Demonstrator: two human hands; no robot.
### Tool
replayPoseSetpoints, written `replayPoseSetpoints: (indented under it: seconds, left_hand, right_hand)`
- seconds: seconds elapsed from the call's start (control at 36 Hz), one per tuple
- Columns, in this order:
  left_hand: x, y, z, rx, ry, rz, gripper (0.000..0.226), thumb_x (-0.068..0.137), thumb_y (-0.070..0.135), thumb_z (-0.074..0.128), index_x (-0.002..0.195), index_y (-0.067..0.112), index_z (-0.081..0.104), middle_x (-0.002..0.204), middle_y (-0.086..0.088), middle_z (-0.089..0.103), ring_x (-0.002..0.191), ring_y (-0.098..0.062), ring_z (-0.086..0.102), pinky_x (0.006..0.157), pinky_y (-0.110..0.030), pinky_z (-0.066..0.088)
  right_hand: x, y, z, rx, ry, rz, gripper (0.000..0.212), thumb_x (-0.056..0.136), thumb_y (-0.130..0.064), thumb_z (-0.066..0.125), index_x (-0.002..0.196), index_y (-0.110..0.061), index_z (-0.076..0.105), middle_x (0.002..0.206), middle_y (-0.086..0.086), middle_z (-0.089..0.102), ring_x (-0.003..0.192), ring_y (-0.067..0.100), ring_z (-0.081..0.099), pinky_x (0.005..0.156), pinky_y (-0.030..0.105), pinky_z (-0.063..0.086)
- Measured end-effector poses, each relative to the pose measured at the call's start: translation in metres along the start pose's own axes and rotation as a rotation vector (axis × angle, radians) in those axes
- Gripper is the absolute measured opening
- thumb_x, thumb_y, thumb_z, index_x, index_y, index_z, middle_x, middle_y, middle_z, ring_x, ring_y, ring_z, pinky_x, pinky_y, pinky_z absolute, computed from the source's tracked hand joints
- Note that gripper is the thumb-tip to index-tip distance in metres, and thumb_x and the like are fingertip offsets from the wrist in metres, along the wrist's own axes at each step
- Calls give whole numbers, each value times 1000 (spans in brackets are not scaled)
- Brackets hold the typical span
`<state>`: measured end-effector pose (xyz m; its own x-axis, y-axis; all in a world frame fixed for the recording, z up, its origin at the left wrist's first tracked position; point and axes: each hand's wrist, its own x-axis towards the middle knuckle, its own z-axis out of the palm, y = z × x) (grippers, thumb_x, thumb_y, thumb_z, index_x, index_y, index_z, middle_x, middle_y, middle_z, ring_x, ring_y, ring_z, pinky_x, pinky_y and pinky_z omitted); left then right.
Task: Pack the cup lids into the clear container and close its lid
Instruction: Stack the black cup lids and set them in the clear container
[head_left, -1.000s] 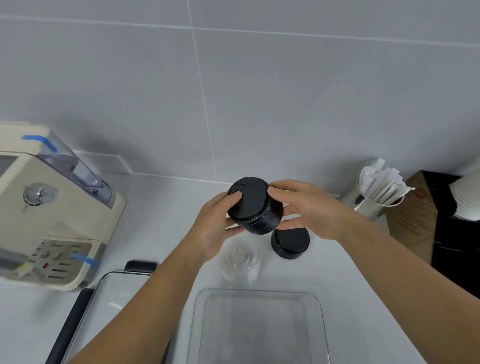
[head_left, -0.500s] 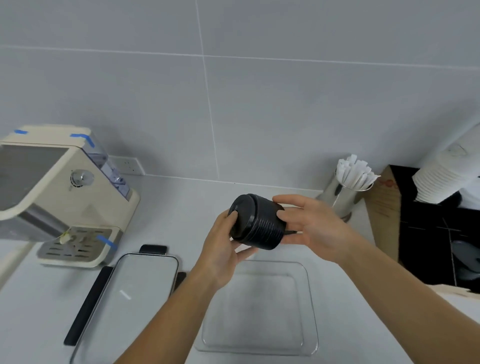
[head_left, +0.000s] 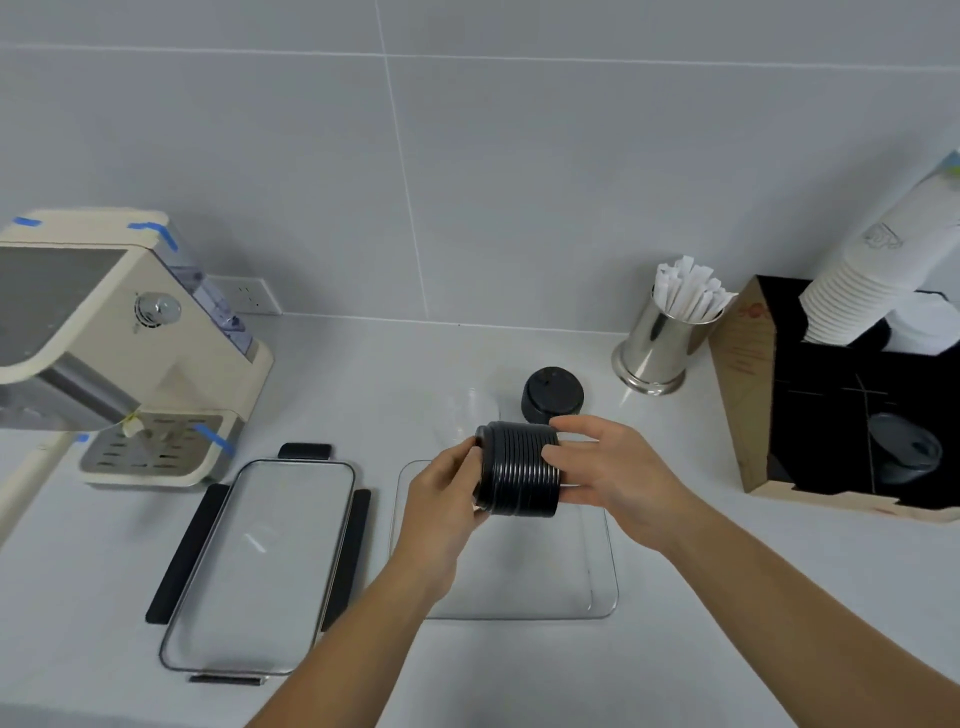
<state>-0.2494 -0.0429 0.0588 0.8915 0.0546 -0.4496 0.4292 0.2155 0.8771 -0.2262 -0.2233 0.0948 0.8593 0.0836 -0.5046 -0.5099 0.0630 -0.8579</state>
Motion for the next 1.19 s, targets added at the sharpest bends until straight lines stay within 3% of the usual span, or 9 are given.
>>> replayPoseSetpoints:
  seconds: [0.17, 0.31, 0.42, 0.58, 0.75, 0.92, 1.03, 1.14, 1.19]
  left_hand:
    - [-7, -18, -6, 40, -15, -57, 20, 96, 35, 57, 106, 27, 73, 106, 5, 75, 99, -7, 70, 80, -25, 54]
    - [-5, -35, -14, 161, -56, -105, 14, 97, 34, 56, 105, 37, 68, 113, 10, 71, 111, -8, 63, 106, -38, 45]
    - [-4, -46, -16, 210, -94, -163, 25, 98, 34, 53, 121, 37, 64, 120, 10, 69, 118, -9, 59, 111, -43, 39]
    - [3, -55, -12, 220, -130, -187, 20, 96, 30, 57, 106, 42, 69, 107, 14, 75, 110, -8, 65, 108, -40, 44]
    - [13, -61, -5, 270, -153, -145, 29, 86, 25, 69, 110, 41, 69, 110, 15, 74, 109, -9, 66, 103, -39, 49]
    - [23, -70, 0, 291, -155, -124, 42, 87, 13, 69, 128, 24, 64, 123, 4, 69, 115, -11, 62, 103, -36, 49]
    - [27, -70, 4, 311, -151, -101, 34, 86, 12, 70, 111, 35, 67, 111, 4, 73, 102, -5, 67, 76, -15, 54]
    - [29, -69, 5, 322, -143, -102, 33, 85, 15, 71, 104, 42, 65, 106, 8, 73, 94, 0, 68, 67, -9, 50]
    - [30, -70, 7, 317, -136, -105, 33, 85, 17, 71, 106, 42, 65, 107, 8, 73, 96, 0, 68, 66, -9, 50]
  right_hand:
    - [-6, 31, 4, 31, 50, 21, 42, 84, -6, 71, 123, -12, 57, 99, 10, 76, 85, 25, 75, 73, 35, 61]
    - [-6, 57, 7, 27, 74, 47, 43, 85, 0, 67, 124, -13, 56, 106, 9, 75, 92, 24, 73, 76, 35, 60]
    - [-2, 73, 6, -64, 109, 73, 51, 84, 1, 66, 131, -15, 55, 107, 5, 74, 92, 19, 73, 83, 38, 59]
    - [6, 87, 3, -170, 144, 84, 54, 84, -3, 64, 134, -19, 54, 111, -1, 73, 100, 19, 69, 91, 45, 56]
    - [15, 91, 3, -265, 170, 68, 50, 86, -2, 58, 130, -26, 57, 109, -2, 72, 101, 21, 67, 90, 44, 56]
    - [18, 87, 1, -352, 173, 72, 47, 89, -7, 57, 128, -33, 54, 105, -11, 69, 93, 16, 66, 62, 22, 47]
    - [19, 84, -1, -422, 161, 54, 42, 88, -9, 57, 118, -39, 55, 92, -25, 64, 85, 8, 65, 57, 18, 45]
    - [18, 81, -7, -525, 94, 37, 33, 88, -11, 56, 113, -34, 59, 104, -9, 72, 83, 11, 66, 57, 20, 46]
    - [16, 80, -12, -570, 105, 32, 34, 89, -13, 56, 123, -19, 57, 107, 0, 71, 93, 21, 67, 63, 27, 53]
